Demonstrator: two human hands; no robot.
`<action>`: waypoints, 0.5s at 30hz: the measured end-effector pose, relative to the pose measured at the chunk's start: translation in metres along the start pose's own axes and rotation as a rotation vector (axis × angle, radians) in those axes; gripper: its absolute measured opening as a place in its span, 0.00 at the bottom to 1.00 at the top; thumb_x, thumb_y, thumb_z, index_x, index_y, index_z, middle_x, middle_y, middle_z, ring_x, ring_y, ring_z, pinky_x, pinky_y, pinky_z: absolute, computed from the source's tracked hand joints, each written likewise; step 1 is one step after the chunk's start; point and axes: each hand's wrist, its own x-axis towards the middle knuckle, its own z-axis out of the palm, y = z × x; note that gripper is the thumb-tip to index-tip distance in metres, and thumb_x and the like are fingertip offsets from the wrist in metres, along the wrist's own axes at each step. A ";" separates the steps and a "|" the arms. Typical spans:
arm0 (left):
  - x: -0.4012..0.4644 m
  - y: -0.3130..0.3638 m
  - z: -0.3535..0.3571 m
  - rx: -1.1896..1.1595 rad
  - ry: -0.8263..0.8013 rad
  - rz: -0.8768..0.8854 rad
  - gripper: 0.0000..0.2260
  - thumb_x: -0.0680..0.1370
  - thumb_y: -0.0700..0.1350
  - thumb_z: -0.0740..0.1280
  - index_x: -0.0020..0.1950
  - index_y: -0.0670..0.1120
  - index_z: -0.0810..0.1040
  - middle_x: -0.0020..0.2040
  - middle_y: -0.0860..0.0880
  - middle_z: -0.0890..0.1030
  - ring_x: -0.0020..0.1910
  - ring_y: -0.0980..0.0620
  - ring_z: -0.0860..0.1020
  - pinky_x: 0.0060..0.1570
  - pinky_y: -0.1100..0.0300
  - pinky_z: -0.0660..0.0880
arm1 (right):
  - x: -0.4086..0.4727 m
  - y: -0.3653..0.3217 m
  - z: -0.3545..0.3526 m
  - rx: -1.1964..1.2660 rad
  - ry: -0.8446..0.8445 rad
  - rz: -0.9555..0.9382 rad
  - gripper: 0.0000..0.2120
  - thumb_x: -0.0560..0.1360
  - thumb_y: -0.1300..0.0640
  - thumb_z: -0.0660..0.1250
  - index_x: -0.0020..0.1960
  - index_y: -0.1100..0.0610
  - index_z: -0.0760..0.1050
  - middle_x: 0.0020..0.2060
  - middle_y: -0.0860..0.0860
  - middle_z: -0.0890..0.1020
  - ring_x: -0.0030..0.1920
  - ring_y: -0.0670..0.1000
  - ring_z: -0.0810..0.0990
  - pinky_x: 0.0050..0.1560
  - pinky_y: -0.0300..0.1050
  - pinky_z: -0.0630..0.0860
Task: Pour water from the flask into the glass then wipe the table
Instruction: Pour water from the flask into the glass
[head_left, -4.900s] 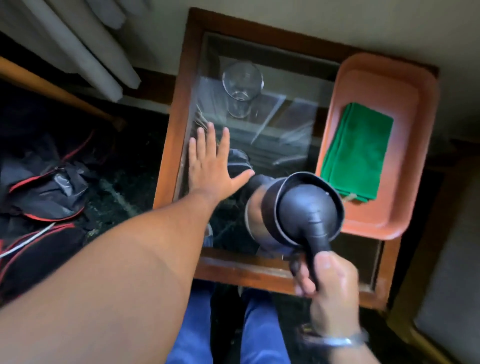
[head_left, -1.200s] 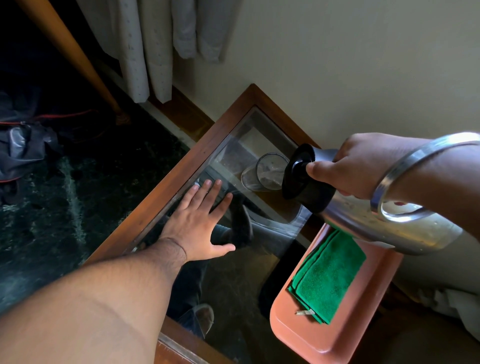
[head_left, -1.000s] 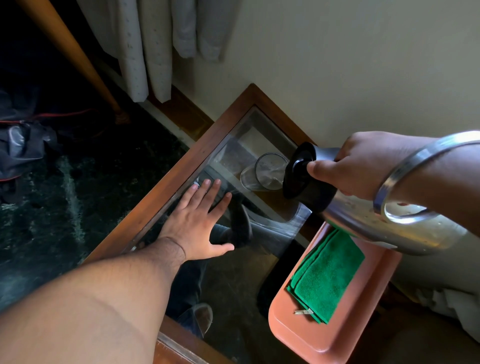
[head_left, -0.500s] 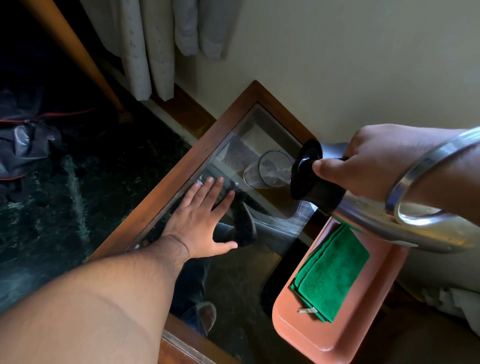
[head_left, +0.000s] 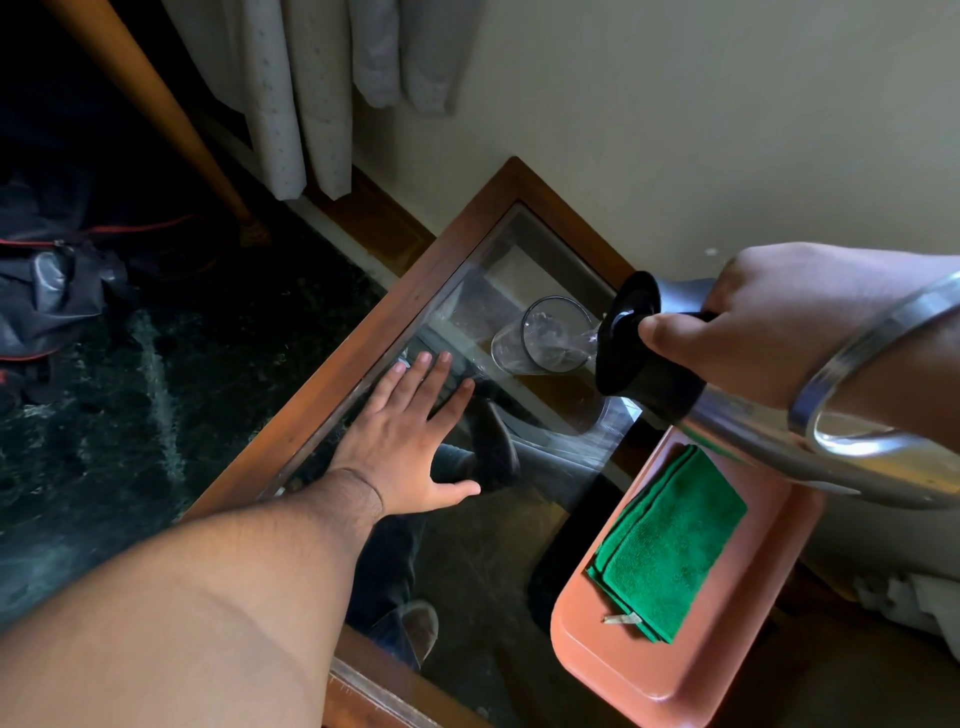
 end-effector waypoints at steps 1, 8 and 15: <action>0.000 0.000 0.000 0.001 0.002 -0.001 0.52 0.68 0.80 0.54 0.82 0.48 0.52 0.82 0.37 0.48 0.81 0.39 0.45 0.79 0.41 0.44 | 0.000 0.000 -0.001 -0.003 -0.001 0.002 0.27 0.75 0.36 0.60 0.32 0.59 0.72 0.29 0.54 0.74 0.28 0.51 0.71 0.26 0.41 0.59; 0.000 0.000 0.003 0.002 0.002 -0.003 0.52 0.68 0.80 0.53 0.82 0.48 0.51 0.82 0.38 0.46 0.81 0.39 0.45 0.79 0.41 0.43 | 0.000 0.000 0.000 -0.033 0.018 -0.026 0.28 0.74 0.35 0.59 0.30 0.59 0.71 0.27 0.54 0.74 0.27 0.51 0.70 0.26 0.41 0.58; 0.000 0.000 0.002 0.003 0.000 -0.003 0.52 0.68 0.80 0.53 0.82 0.48 0.52 0.82 0.38 0.46 0.81 0.40 0.44 0.79 0.41 0.43 | 0.010 0.001 0.008 0.048 -0.006 -0.049 0.25 0.73 0.39 0.60 0.28 0.58 0.70 0.26 0.55 0.75 0.26 0.52 0.71 0.37 0.44 0.69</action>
